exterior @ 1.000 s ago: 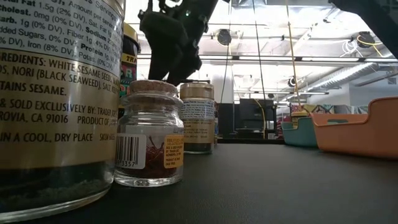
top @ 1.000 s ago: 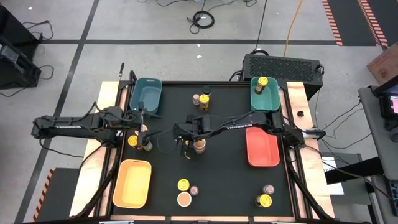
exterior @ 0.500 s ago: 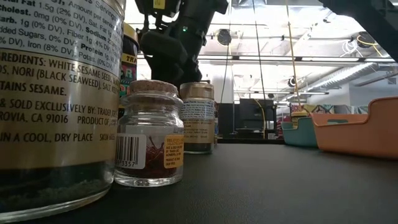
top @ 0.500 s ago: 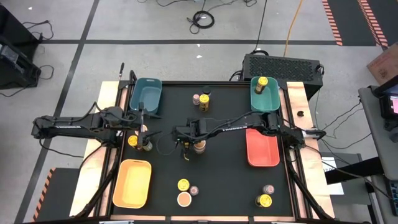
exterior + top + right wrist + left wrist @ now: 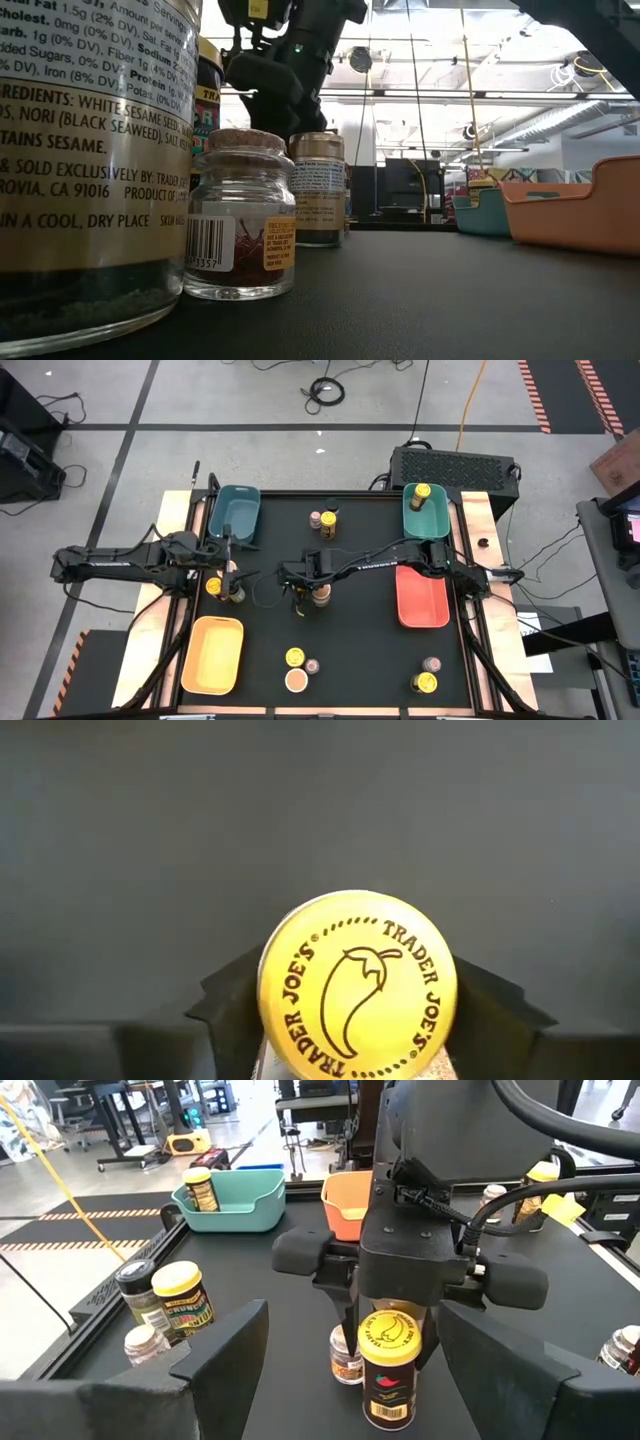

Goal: Sort spices by type
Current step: Put the yellow spice bottle into the green bin

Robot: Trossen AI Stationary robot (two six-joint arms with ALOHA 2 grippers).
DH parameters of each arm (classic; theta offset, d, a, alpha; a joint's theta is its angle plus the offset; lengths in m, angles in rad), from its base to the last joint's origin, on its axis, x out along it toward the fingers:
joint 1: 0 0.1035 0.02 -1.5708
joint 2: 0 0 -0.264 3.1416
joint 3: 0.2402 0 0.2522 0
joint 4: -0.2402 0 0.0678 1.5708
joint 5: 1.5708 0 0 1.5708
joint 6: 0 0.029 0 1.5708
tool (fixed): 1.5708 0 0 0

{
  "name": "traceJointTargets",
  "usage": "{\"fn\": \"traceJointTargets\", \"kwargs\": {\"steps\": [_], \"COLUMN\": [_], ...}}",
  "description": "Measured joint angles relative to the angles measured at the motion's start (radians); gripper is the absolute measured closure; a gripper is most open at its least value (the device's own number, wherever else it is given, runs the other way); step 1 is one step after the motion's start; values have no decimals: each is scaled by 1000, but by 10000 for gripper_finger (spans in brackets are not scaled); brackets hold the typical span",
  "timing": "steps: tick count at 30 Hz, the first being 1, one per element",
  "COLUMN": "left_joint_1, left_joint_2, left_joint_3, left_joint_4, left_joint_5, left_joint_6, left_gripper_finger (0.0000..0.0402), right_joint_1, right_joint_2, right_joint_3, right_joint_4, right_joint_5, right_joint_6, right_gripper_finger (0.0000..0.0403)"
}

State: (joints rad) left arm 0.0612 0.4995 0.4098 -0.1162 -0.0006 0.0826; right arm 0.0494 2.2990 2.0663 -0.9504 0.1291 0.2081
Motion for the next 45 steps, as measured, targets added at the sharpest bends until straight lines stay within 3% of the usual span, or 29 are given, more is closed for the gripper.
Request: {"fn": "traceJointTargets", "kwargs": {"steps": [5,11,17,22,25,30,39,42,45], "left_joint_1": [0,0,0,0,0,1,1,1,1], "left_joint_2": [0,0,0,0,1,2,2,2,2], "left_joint_3": [0,0,0,0,0,0,1,1,1], "left_joint_4": [-2,-4,-6,-7,-11,-33,-37,-42,-50], "left_joint_5": [0,0,-1,-2,-3,-5,-6,-5,-5], "left_joint_6": [0,0,0,0,-3,-9,-24,-24,-24], "left_gripper_finger": [112,112,112,112,112,112,112,112,112], "right_joint_1": [-2,-3,-4,-17,-43,-119,-332,-396,-458], "right_joint_2": [0,3,3,1,-68,-177,-333,-397,-510], "right_joint_3": [0,32,151,291,245,234,225,150,-14], "right_joint_4": [-3,-27,-71,-252,-298,-401,-539,-540,-496], "right_joint_5": [0,0,2,64,114,110,163,168,181], "right_joint_6": [6,7,-43,-93,-114,-97,-79,-72,-51], "right_gripper_finger": [189,186,185,186,186,184,182,182,182]}}
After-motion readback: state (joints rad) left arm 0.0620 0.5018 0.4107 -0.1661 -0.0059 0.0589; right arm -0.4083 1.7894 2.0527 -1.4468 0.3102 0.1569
